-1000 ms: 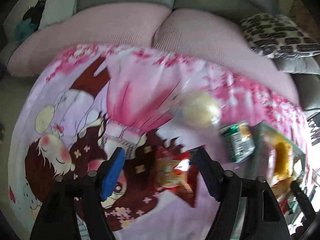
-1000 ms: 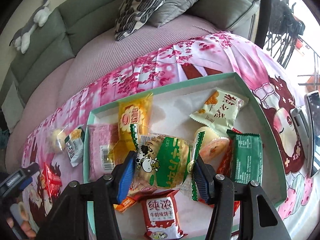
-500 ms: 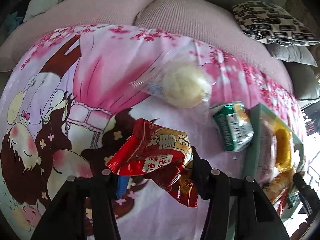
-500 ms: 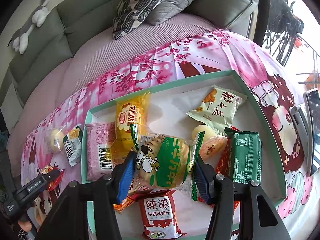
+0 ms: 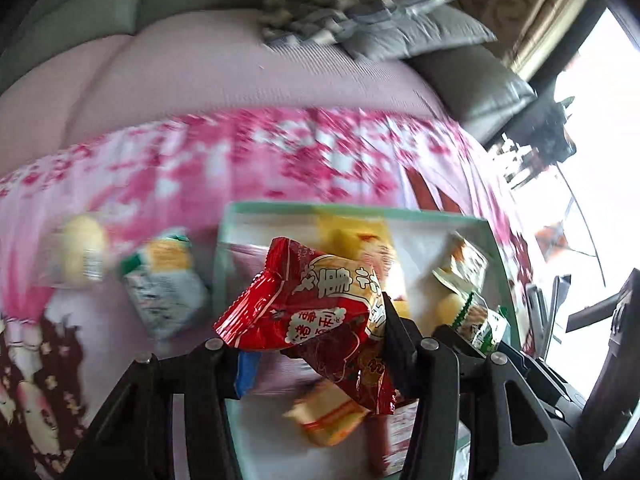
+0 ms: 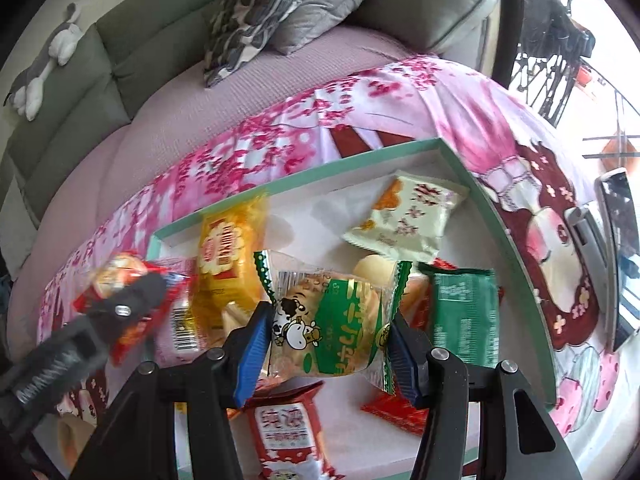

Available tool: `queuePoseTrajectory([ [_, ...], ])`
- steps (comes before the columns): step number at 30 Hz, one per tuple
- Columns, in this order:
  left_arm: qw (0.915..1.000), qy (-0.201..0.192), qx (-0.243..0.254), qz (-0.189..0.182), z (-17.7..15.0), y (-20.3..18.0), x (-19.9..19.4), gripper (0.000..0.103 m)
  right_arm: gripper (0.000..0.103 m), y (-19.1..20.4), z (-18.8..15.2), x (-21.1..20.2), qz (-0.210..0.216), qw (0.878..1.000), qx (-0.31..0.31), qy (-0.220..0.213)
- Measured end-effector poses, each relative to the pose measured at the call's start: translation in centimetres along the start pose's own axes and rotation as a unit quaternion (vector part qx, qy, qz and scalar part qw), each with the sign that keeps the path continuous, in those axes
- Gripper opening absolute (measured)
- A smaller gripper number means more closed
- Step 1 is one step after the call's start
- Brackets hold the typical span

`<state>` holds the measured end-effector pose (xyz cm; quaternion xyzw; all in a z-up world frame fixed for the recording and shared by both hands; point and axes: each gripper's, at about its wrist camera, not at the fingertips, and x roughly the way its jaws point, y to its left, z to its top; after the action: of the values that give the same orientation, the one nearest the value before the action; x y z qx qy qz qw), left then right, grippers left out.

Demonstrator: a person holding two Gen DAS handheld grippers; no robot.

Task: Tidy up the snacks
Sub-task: 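Carry the red bag and cookie packet to the tray and open both grippers, then grasp the clear bun bag with the left gripper while the right grasps the white-green biscuit packet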

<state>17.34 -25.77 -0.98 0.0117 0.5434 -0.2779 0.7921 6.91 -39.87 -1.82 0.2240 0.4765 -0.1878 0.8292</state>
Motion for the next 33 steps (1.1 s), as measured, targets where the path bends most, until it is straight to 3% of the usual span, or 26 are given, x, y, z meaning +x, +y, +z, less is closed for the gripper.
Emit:
queuePoseTrajectory([
  [1, 1.0, 0.003, 0.0, -0.003, 0.0, -0.1, 0.2, 0.056, 0.06, -0.3, 0.1, 0.0, -0.003, 1.0, 0.004, 0.002],
  [3, 1.0, 0.003, -0.007, -0.003, -0.1, 0.0, 0.2, 0.075, 0.06, -0.8, 0.1, 0.1, -0.011, 1.0, 0.009, 0.003],
  [5, 0.9997, 0.006, -0.021, -0.01, -0.2, 0.4, 0.0, 0.082, 0.065, -1.1, 0.2, 0.0, -0.01, 1.0, 0.017, 0.0],
  [8, 0.9988, 0.003, -0.042, -0.026, -1.0, 1.5, -1.7, 0.083, 0.076, -0.9, 0.3, -0.4, -0.003, 1.0, 0.011, -0.007],
  [12, 0.9984, -0.015, -0.053, -0.015, -1.7, 3.3, -4.5, 0.083, 0.086, -0.3, 0.2, -0.5, -0.005, 1.0, -0.001, -0.012],
  [15, 0.9965, -0.037, -0.073, 0.016, -1.6, 6.1, -6.6, 0.084, 0.093, 0.2, 0.4, -0.9, -0.005, 1.0, -0.002, -0.025],
  [20, 0.9837, -0.054, -0.127, 0.116, -0.9, 12.4, -8.9, 0.084, 0.094, 2.7, 0.7, -2.4, 0.019, 0.998, -0.027, -0.051],
  [26, 0.9757, -0.023, -0.143, 0.164, 0.3, 17.6, -8.9, 0.084, 0.094, 9.5, 2.0, -4.5, 0.063, 0.988, -0.114, -0.078],
  [28, 0.975, -0.012, -0.14, 0.172, 0.7, 18.8, -9.1, 0.084, 0.094, 12.4, 3.0, -3.7, 0.103, 0.982, -0.148, -0.048],
  [30, 0.9753, 0.001, -0.155, 0.158, 1.3, 19.9, -8.9, 0.084, 0.093, 15.2, 4.1, -2.0, 0.14, 0.975, -0.171, 0.001],
  [33, 0.9746, 0.02, -0.175, 0.138, 2.6, 21.1, -8.2, 0.084, 0.091, 18.7, 4.7, 0.5, 0.14, 0.964, -0.221, 0.05],
])
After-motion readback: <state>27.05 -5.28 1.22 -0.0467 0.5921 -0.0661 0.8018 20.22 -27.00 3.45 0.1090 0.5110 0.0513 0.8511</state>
